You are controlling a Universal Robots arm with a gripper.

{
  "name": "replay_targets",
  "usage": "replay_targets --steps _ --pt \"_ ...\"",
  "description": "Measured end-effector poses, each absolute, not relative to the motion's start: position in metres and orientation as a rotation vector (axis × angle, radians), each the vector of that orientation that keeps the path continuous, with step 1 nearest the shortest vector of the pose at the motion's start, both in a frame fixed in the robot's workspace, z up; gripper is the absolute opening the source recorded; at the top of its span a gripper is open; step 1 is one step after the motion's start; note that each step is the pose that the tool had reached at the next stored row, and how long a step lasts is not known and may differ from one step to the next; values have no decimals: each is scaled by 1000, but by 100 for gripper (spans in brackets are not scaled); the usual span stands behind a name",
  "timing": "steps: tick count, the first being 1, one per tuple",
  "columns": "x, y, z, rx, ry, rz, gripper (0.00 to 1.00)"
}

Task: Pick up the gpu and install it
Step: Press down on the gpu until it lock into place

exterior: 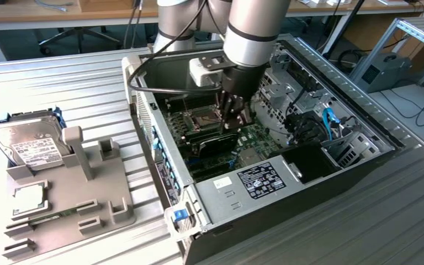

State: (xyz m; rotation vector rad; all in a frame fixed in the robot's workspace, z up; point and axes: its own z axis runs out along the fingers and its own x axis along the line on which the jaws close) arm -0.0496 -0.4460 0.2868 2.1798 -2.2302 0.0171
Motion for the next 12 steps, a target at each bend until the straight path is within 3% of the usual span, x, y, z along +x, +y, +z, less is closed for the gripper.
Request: replay_targets --steps 12 --pt "-41 -446 290 2179 -2229 15 11"
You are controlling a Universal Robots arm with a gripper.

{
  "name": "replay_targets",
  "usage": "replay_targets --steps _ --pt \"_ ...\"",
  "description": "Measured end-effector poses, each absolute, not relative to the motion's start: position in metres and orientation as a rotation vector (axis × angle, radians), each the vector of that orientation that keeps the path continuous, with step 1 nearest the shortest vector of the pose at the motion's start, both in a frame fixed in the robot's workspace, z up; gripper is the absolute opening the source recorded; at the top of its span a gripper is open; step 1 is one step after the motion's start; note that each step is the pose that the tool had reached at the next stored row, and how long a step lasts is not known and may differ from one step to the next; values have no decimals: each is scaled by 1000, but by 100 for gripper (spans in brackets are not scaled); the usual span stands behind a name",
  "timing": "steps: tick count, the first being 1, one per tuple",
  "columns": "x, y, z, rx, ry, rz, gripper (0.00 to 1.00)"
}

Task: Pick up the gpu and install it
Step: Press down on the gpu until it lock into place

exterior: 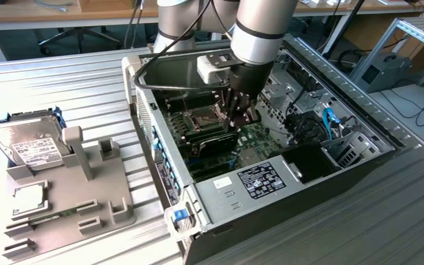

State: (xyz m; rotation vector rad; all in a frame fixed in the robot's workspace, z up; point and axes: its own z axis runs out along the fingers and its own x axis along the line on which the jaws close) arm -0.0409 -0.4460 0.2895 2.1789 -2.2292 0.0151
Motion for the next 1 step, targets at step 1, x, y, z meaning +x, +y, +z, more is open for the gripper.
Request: replay_targets --steps 1 --pt "-41 -446 290 2179 -2229 15 11"
